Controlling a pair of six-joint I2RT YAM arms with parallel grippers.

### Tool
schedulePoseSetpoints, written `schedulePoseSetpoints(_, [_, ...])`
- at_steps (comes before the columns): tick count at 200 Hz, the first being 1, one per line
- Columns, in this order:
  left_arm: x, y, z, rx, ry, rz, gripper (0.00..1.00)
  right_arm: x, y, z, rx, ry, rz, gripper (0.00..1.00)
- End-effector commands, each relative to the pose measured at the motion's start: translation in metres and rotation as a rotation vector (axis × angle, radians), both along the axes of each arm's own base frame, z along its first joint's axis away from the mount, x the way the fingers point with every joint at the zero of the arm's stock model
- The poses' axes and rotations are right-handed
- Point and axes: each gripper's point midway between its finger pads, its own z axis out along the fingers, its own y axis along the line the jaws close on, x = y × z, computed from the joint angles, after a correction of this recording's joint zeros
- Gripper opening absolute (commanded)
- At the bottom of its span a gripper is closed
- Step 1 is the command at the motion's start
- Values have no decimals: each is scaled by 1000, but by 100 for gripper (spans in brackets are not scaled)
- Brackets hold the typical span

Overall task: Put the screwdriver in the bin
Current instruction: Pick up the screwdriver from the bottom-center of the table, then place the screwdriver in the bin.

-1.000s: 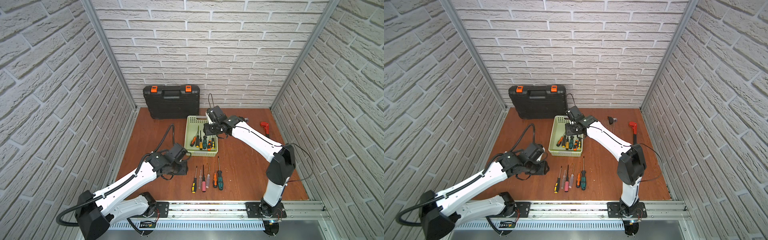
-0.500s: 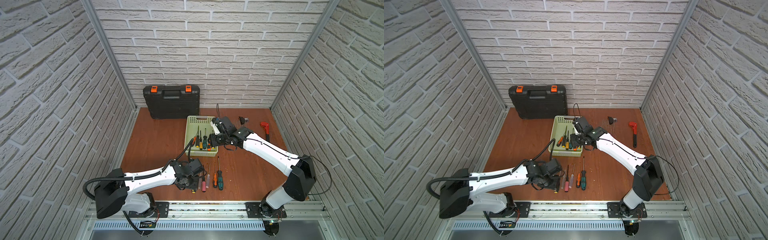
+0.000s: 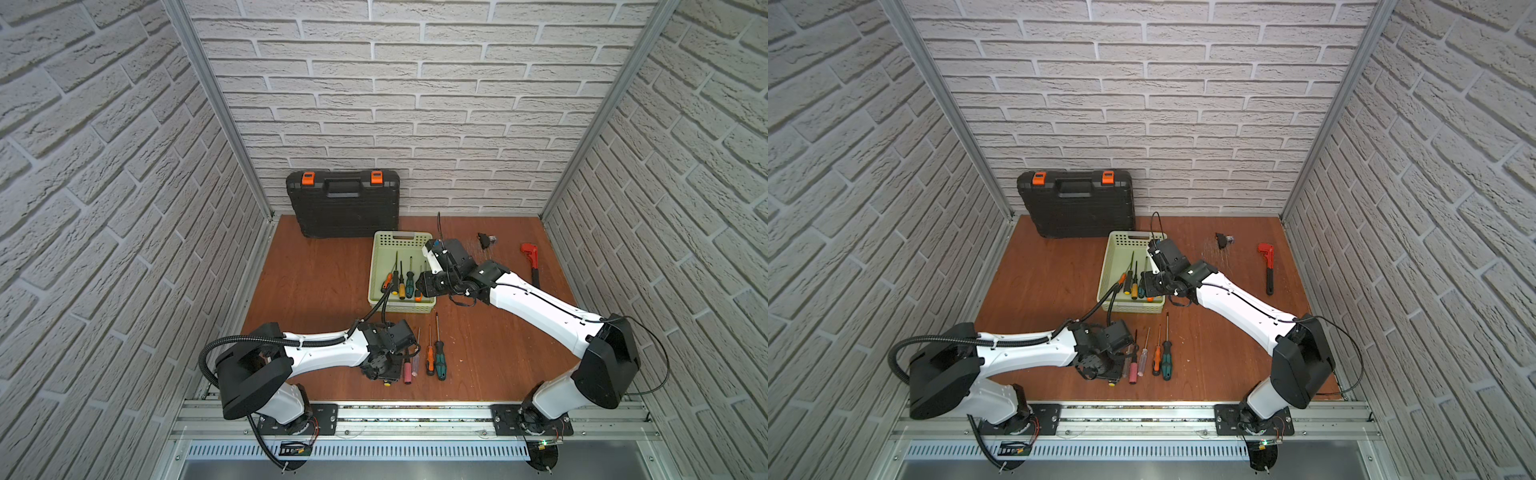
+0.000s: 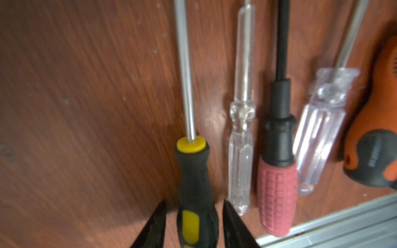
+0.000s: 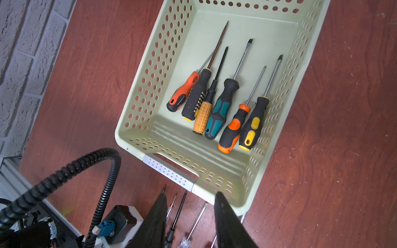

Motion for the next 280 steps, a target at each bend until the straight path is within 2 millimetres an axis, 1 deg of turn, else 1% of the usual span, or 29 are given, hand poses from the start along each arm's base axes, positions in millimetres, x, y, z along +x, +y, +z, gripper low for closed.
schedulePoseSetpoints(1, [-3, 3, -10, 22, 10, -2, 39, 2, 3, 13, 43, -41, -5, 39])
schedulePoseSetpoints(14, [-5, 7, -14, 41, 20, 4, 34, 3, 3, 11, 43, -39, -5, 39])
schedulePoseSetpoints(29, [-5, 10, -14, 52, 23, 8, 29, 3, 4, 8, 41, -34, -5, 39])
schedulePoseSetpoints(42, [-4, 12, -11, 57, 15, 18, 16, 4, 5, 9, 45, -34, -2, 39])
schedulePoseSetpoints(51, [-4, 15, -9, 66, 6, 27, 12, 4, 5, 8, 46, -34, -2, 39])
schedulePoseSetpoints(55, [-3, 17, -7, 70, 0, 32, 9, 4, 6, 8, 47, -34, 0, 39])
schedulePoseSetpoints(63, [-1, 21, -1, 80, -22, 40, 5, 4, 6, 9, 47, -35, 0, 38])
schedulePoseSetpoints(78, [2, 33, 18, 105, -74, 50, 5, 4, 5, 11, 48, -42, -2, 38])
schedulePoseSetpoints(103, [4, 54, 63, 102, -146, 58, 5, 2, 0, 17, 50, -62, -14, 38])
schedulePoseSetpoints(116, [5, 55, 88, 54, -176, 51, 5, 1, -1, 20, 50, -67, -13, 38])
schedulePoseSetpoints(132, [6, 53, 113, 1, -204, 46, 5, 1, -2, 23, 43, -71, -9, 38])
schedulePoseSetpoints(149, [16, 57, 135, -11, -243, 54, 5, 1, -3, 23, 28, -67, -4, 38])
schedulePoseSetpoints(161, [31, 52, 149, -44, -268, 38, 5, 2, -6, 20, 13, -71, -14, 38])
schedulePoseSetpoints(180, [71, 40, 171, -96, -294, 32, 5, 3, -7, 15, 12, -56, -22, 38])
schedulePoseSetpoints(181, [73, 40, 168, -86, -286, 28, 5, 2, -7, 15, 12, -55, -22, 38])
schedulePoseSetpoints(199, [116, 30, 182, -100, -313, 14, 6, -1, -6, 17, 28, -52, -20, 37])
schedulePoseSetpoints(213, [146, 24, 183, -85, -316, -2, 7, -4, -8, 21, 36, -55, -17, 38])
schedulePoseSetpoints(223, [166, 19, 181, -67, -309, -19, 7, -8, -10, 21, 32, -50, -16, 38])
schedulePoseSetpoints(237, [191, 15, 171, -35, -296, -32, 7, -14, -13, 19, 27, -37, -15, 37])
schedulePoseSetpoints(256, [224, 7, 151, -18, -302, -41, 7, -20, -17, 15, 20, -31, -14, 38])
schedulePoseSetpoints(265, [236, 3, 139, -23, -281, -37, 7, -21, -19, 16, 14, -29, -12, 38])
schedulePoseSetpoints(280, [248, 1, 120, -11, -244, -32, 7, -26, -22, 19, 7, -26, -8, 38])
